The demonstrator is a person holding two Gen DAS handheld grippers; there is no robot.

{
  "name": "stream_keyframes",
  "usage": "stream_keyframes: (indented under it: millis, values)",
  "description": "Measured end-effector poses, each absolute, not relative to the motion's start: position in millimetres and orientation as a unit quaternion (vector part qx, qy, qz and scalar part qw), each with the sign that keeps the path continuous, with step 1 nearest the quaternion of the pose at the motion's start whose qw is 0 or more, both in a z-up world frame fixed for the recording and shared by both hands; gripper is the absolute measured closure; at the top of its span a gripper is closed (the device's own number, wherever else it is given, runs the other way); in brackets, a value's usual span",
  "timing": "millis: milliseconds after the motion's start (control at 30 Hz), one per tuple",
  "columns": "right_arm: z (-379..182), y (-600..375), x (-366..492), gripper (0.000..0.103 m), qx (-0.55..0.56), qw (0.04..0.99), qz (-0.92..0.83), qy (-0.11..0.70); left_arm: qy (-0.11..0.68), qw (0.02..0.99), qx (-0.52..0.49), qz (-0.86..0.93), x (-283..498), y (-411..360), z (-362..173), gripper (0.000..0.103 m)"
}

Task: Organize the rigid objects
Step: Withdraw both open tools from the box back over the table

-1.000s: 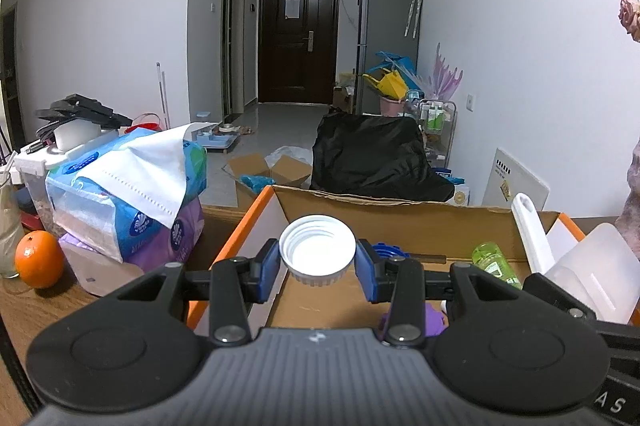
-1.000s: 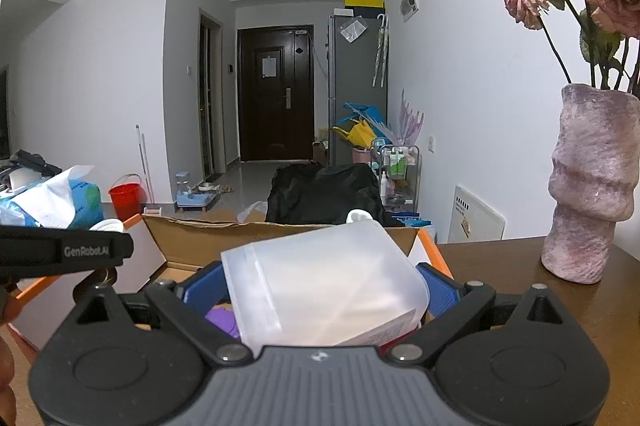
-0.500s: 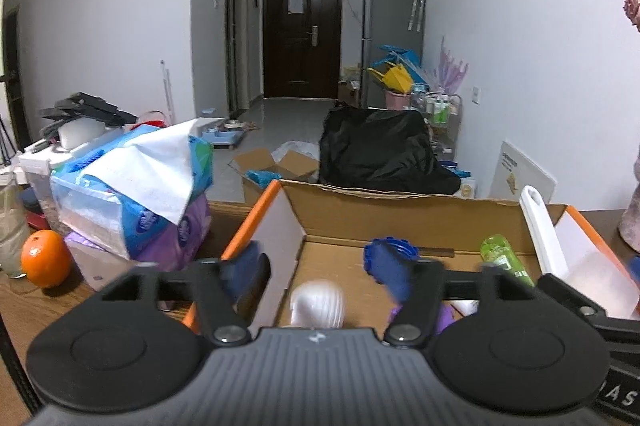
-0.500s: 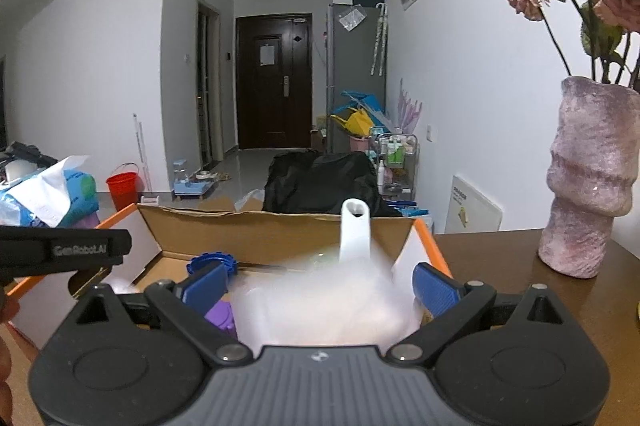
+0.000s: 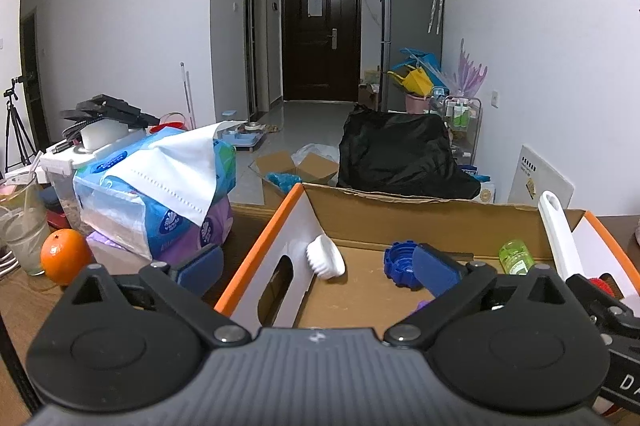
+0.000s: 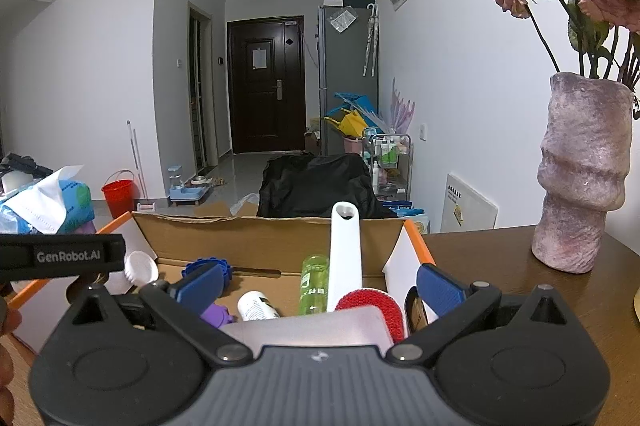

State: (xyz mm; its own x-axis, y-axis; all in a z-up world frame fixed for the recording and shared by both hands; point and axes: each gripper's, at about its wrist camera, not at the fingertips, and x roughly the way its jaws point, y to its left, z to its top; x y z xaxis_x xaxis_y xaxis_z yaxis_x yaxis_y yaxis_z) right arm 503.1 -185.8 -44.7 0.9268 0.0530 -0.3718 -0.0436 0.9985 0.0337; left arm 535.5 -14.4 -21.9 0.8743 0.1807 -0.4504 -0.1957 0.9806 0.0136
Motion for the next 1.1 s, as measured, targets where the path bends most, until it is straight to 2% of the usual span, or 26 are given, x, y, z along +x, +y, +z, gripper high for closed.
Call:
stream_keyframes:
  millis: [400,1100]
  values:
    - [-41,-191,495,0.0,0.019,0.982,0.02,0.187,0.235,0.967,-0.015,0.093,528,-15,-18,0.0]
    - [-36,-199,409,0.0,0.015,0.982,0.027,0.188,0.245,0.965,-0.001,0.092,436,-11,-18,0.0]
